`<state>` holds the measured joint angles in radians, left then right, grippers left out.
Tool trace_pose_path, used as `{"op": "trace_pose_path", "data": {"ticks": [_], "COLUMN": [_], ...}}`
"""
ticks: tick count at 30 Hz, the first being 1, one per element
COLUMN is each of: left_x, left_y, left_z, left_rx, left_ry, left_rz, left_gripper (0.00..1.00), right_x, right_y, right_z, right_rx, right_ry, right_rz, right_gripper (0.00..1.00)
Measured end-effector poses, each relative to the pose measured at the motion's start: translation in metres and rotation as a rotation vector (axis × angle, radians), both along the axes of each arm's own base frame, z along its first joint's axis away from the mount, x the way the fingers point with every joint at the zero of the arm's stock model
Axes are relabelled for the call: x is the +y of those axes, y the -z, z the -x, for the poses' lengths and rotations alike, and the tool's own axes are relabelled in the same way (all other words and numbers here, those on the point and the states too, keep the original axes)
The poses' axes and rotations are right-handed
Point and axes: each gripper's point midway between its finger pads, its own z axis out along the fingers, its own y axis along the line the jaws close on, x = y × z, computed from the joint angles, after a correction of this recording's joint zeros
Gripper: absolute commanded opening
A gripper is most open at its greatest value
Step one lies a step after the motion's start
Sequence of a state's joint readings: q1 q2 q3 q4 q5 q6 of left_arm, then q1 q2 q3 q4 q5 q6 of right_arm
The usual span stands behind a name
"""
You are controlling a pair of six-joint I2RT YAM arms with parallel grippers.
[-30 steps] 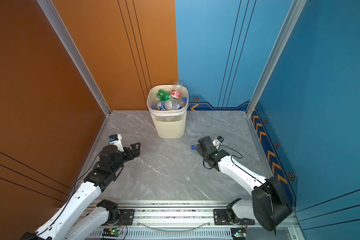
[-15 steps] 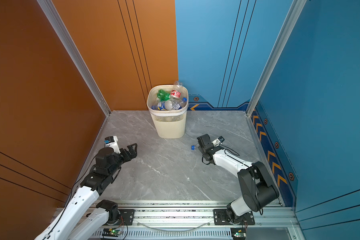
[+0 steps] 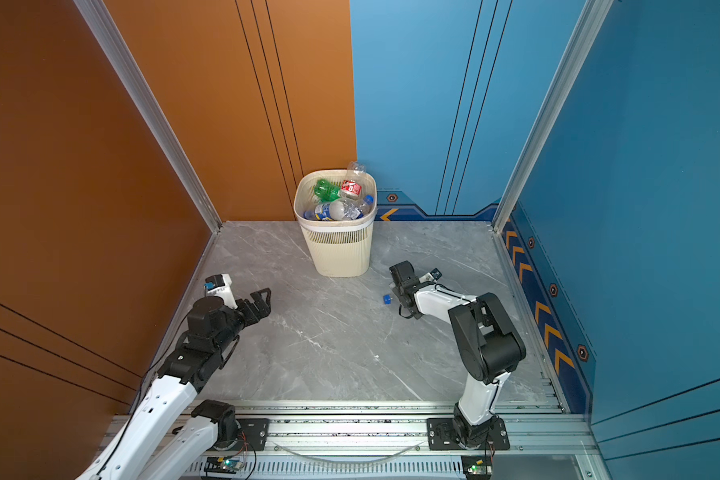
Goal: Put the plastic bottles in the bin
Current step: 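Close the right gripper around the blue Pepsi bottle, then lift the Pepsi bottle over the wastebasket and open the right gripper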
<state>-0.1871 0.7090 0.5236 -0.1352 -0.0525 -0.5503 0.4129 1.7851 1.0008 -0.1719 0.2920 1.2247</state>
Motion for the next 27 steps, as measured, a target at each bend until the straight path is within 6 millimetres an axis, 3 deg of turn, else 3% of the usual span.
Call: {"op": "trace_pose_path", "data": {"ticks": [2,6,13,27], "left_x": [0.001,0.003,0.004,0.008], "left_y": [0.0,0.0,0.0,0.014], "left_z": [0.001,0.003,0.003,0.008], "left_rx": [0.002,0.006,0.007,0.038], "left_ry": [-0.001,-0.007,-0.015,-0.031], "left_rz": [0.001,0.006,0.019,0.044], "left_gripper": [0.98,0.98,0.98,0.98], "right_x": [0.002,0.004,0.012,0.043], "right_y": [0.0,-0.002,-0.014,-0.165], "right_z": [-0.003,-0.008,-0.008,-0.005], "right_rx": [-0.003,-0.009,-0.031,-0.334], "right_ry": [-0.004,-0.026,-0.098,-0.306], "right_rz": [0.001,0.013,0.046,0.145], "right_gripper": [0.7,0.6,0.55,0.52]}}
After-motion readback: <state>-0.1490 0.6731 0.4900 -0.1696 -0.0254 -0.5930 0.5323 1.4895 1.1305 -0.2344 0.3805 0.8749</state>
